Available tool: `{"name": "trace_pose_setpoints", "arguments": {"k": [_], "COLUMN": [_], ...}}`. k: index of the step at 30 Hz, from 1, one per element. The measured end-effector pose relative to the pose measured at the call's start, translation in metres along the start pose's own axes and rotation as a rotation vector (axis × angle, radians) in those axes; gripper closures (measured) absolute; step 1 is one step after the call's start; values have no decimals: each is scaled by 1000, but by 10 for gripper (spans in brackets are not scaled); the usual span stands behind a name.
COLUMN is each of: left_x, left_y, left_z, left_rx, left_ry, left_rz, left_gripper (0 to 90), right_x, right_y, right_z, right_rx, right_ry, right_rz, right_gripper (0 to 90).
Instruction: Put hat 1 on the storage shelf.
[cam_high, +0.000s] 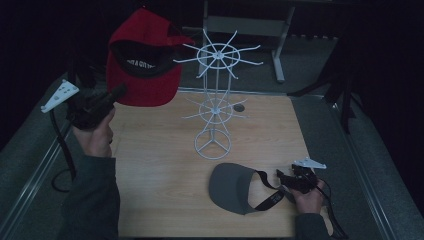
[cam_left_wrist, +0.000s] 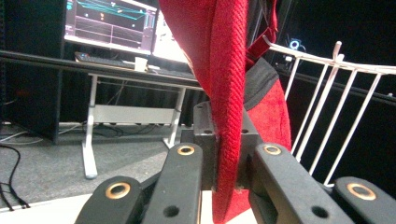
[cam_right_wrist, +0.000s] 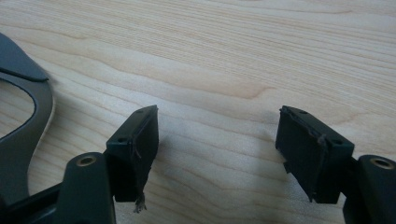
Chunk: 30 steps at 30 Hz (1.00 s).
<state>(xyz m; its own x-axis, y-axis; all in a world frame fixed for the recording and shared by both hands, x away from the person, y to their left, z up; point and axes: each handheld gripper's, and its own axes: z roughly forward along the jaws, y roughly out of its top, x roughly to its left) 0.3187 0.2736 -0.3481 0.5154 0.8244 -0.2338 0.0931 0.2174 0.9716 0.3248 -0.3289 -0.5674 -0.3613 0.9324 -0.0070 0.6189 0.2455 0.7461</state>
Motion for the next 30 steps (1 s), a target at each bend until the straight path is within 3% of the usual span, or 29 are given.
{"name": "trace_pose_setpoints", "arguments": {"k": [6, 21, 30], "left_x": [3, 6, 7], "left_y": [-14, -67, -84], "left_z": [-2, 3, 0], "left_rx": [0, 105, 125], "left_ry": [-14, 16, 8], "left_rz": [-28, 0, -10], "left_gripper": [856, 854, 843], "right_x": [0, 0, 0], "right_y": [0, 0, 0], "right_z": [0, 0, 0], "right_rx": [0, -1, 0], "right_ry": [0, 0, 0], "right_rz": [-1, 0, -1], "right_gripper": [300, 300, 300]}}
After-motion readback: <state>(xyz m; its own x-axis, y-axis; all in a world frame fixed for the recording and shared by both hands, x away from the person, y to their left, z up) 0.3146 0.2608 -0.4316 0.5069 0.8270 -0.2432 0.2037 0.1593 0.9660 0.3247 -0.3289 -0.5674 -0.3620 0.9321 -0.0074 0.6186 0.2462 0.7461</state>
